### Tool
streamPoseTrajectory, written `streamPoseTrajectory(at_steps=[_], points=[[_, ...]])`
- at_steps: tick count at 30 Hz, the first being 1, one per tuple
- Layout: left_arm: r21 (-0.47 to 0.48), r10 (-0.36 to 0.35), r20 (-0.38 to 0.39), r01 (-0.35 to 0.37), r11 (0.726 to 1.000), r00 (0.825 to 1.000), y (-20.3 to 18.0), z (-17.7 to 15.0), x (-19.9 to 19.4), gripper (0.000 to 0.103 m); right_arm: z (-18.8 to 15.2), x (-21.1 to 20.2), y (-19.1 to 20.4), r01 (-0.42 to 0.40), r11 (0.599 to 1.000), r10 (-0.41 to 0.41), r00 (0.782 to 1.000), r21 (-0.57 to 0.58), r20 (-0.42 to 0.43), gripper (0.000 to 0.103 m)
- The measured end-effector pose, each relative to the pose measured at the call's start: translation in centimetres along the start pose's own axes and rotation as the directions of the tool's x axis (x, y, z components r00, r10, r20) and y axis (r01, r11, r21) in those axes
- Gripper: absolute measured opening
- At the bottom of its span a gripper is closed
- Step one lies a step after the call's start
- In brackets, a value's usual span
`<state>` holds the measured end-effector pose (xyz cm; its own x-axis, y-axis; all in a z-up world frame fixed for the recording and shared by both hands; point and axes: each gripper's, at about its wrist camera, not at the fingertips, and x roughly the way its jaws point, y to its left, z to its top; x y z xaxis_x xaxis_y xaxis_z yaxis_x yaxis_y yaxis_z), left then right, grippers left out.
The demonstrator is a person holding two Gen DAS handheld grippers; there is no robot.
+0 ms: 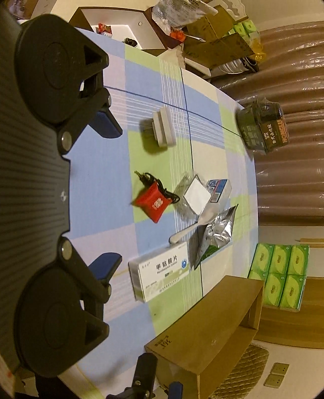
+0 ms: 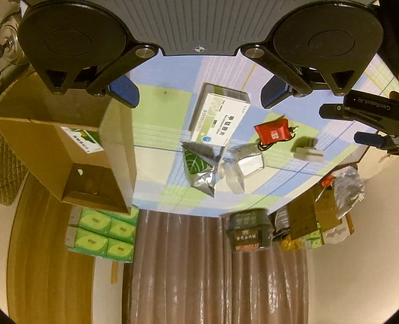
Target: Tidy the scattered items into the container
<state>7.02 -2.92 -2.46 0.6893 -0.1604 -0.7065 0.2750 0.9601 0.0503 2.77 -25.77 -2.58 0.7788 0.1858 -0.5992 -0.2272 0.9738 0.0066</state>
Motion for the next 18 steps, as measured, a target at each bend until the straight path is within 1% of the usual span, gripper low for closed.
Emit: streamPoseTrajectory(at_steps=[3, 6, 10, 18], points=[[0.012, -0.002, -0.003, 0.002, 1.000, 1.000, 0.4, 0.0, 0.5, 0.096, 0.1, 1.2, 0.5, -0.011, 1.000, 0.012, 1.000, 0.009, -0.022, 0.101], [0.045, -0.006, 0.003, 0.006, 0.999, 1.000, 0.6, -0.1, 1.1, 0.096, 0.3, 2.6, 0.7, -0.023, 0.999, 0.024, 0.998, 0.031, -0.051, 0.101], [0.062, -0.028, -0.004, 0.028, 0.998, 1.000, 0.8, -0.2, 2.2, 0.096, 0.5, 4.6, 1.1, -0.015, 0.999, 0.018, 0.997, 0.039, -0.075, 0.101], [0.092, -0.044, -0.016, 0.045, 0.995, 0.999, 1.1, 0.0, 4.6, 0.096, 0.8, 8.7, 1.3, -0.018, 0.997, 0.027, 0.992, 0.072, -0.123, 0.101]])
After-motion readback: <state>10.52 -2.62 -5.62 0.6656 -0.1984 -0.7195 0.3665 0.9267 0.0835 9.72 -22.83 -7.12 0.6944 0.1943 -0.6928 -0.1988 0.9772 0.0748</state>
